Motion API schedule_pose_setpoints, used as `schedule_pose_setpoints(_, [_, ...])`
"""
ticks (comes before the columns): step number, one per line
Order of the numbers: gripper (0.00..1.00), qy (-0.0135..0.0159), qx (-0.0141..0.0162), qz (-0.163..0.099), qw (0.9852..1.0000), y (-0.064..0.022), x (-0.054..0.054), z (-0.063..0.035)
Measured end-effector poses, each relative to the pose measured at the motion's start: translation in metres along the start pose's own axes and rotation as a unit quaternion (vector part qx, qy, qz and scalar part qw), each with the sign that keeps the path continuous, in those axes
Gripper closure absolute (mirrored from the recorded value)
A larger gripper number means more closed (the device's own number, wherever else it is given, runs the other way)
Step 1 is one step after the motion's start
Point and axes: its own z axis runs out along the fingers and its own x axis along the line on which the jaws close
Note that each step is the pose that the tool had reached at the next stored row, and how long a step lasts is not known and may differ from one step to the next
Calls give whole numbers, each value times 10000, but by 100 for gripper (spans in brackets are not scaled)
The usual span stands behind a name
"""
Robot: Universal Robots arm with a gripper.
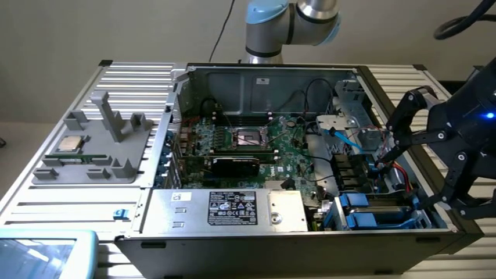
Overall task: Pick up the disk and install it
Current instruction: 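Insert the first disk wire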
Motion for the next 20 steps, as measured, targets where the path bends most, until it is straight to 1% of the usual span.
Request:
schedule_pose_setpoints(2, [26,6,32,-170,9999,0,-3,17])
schedule_pose_setpoints(3, [20,9,46,-246,9997,-1,-5,25])
schedule_pose_setpoints(4, [20,10,55,-299,9995,-1,-6,28])
schedule_pose_setpoints(7, [20,7,59,-310,9995,-1,-6,28])
schedule_pose_setpoints(8, [23,7,59,-310,9995,-1,-6,29])
schedule_pose_setpoints(9, [23,7,59,-310,9995,-1,-6,28])
schedule_pose_setpoints(11, [36,7,59,-311,9995,-1,-6,28])
schedule_pose_setpoints(12, [36,7,59,-311,9995,-1,-6,28])
schedule_pose_setpoints(13, [42,7,60,-311,9995,-2,-8,28])
schedule_pose_setpoints(14, [42,10,62,-311,9995,-4,-14,27])
schedule_pose_setpoints(15, [48,15,65,-311,9995,-7,-23,25])
schedule_pose_setpoints(16, [48,24,68,-311,9995,-13,-40,20])
schedule_pose_setpoints(17, [48,41,67,-310,9995,-22,-65,15])
schedule_pose_setpoints(19, [50,81,51,-311,9995,-41,-115,7])
schedule_pose_setpoints(20, [50,92,47,-311,9995,-50,-140,2])
